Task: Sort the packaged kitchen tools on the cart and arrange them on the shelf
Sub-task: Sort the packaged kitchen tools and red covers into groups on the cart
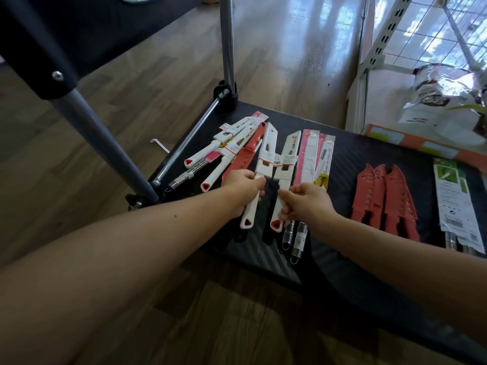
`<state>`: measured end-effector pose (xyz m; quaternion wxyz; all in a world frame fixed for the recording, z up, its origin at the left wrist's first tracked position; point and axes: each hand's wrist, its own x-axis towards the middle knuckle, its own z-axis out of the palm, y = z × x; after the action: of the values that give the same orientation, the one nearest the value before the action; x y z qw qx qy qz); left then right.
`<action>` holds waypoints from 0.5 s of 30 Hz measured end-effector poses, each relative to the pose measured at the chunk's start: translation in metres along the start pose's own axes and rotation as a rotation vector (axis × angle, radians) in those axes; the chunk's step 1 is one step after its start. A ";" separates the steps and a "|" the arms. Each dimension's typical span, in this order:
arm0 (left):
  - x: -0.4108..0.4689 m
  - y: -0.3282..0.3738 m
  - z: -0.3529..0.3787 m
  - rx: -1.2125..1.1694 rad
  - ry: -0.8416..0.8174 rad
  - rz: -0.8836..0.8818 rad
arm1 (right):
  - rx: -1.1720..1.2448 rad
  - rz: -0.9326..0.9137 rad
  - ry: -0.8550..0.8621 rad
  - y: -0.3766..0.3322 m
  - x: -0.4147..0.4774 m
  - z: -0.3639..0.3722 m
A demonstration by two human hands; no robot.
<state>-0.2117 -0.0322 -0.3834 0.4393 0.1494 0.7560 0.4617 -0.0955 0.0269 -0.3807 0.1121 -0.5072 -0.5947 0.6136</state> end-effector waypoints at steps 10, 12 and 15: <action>0.006 -0.012 -0.005 0.607 0.050 0.116 | -0.023 0.164 0.040 -0.003 0.007 0.020; 0.008 -0.013 -0.003 0.745 0.043 0.147 | -0.080 0.157 0.038 -0.002 0.008 0.021; 0.014 -0.015 -0.001 0.873 0.041 0.137 | -0.143 0.146 0.033 -0.001 0.012 0.020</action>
<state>-0.2177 -0.0319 -0.4029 0.2883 0.3614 0.8771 0.1300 -0.1165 0.0237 -0.3899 0.0405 -0.5656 -0.5967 0.5678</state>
